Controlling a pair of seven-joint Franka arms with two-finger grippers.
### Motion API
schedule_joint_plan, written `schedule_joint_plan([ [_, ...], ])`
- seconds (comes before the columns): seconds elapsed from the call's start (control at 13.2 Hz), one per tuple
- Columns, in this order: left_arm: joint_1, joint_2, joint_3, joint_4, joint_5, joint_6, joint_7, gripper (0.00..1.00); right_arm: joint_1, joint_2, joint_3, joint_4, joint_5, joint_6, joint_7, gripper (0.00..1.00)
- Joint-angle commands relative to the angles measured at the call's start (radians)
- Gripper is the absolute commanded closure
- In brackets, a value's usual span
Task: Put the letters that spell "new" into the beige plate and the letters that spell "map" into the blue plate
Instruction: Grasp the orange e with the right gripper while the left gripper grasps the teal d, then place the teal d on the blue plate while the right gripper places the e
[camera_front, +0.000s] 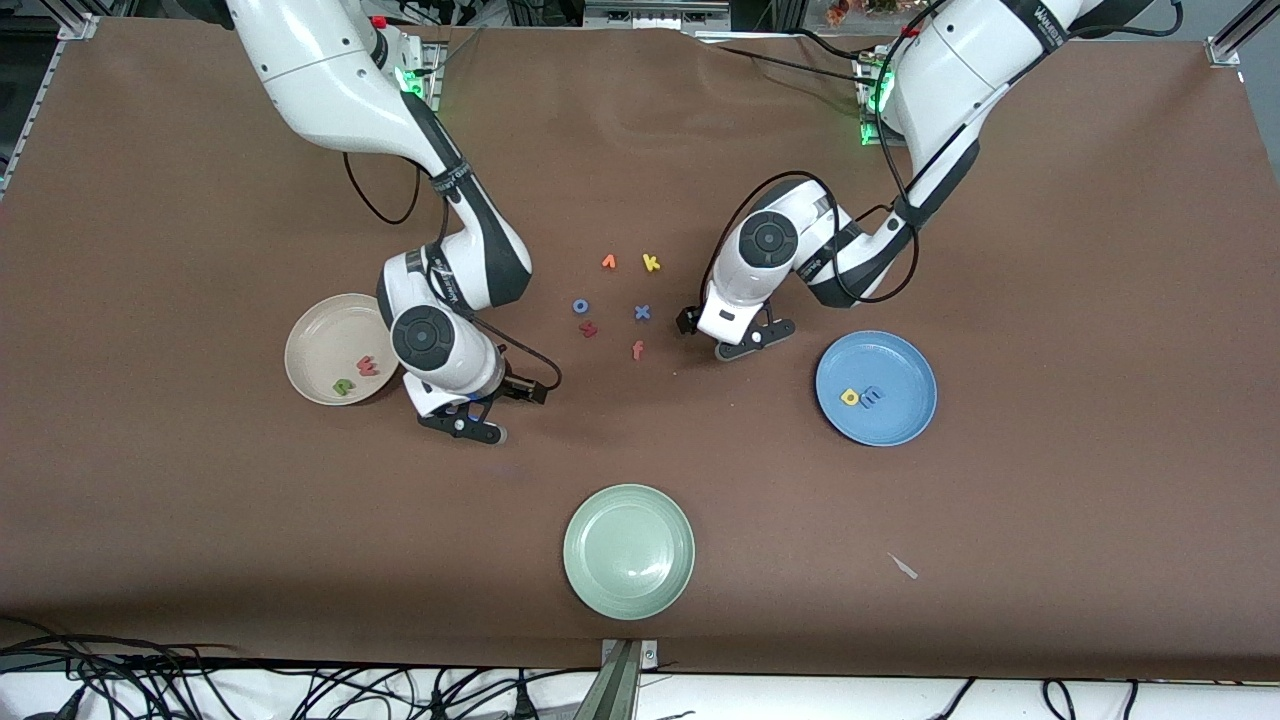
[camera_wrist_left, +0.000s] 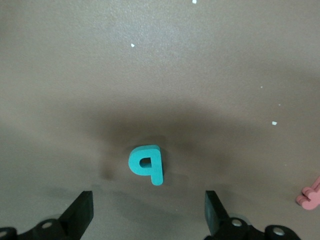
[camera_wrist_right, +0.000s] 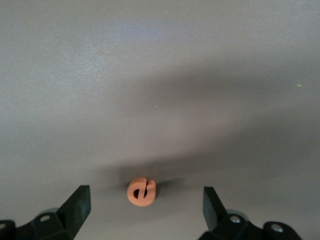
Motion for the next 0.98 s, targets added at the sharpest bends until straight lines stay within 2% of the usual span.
schedule_joint_plan([
  [0.0, 0.001, -0.017, 0.006, -0.011, 0.06, 0.013, -0.019, 0.1, 0.005, 0.024, 0.0, 0.032, 0.014, 0.004, 0.01, 0.05],
  [0.23, 0.005, -0.009, 0.02, -0.003, 0.12, 0.013, -0.019, 0.19, 0.013, 0.042, 0.0, 0.029, 0.014, 0.023, 0.01, 0.15],
  [0.38, 0.002, -0.004, 0.02, -0.003, 0.121, 0.013, -0.019, 0.35, 0.013, 0.048, 0.0, 0.03, 0.014, 0.04, 0.008, 0.2],
  [0.45, 0.002, -0.003, 0.02, 0.0, 0.123, 0.014, -0.019, 0.39, 0.013, 0.05, 0.0, 0.029, 0.014, 0.041, 0.008, 0.24],
  [0.75, -0.005, 0.016, 0.024, 0.009, 0.123, 0.026, -0.018, 0.54, 0.025, 0.05, 0.002, 0.026, 0.014, 0.04, 0.01, 0.51],
  [0.91, 0.005, 0.017, 0.023, 0.009, 0.153, 0.026, -0.018, 0.75, 0.03, 0.05, 0.002, 0.023, 0.014, 0.041, 0.01, 0.59],
])
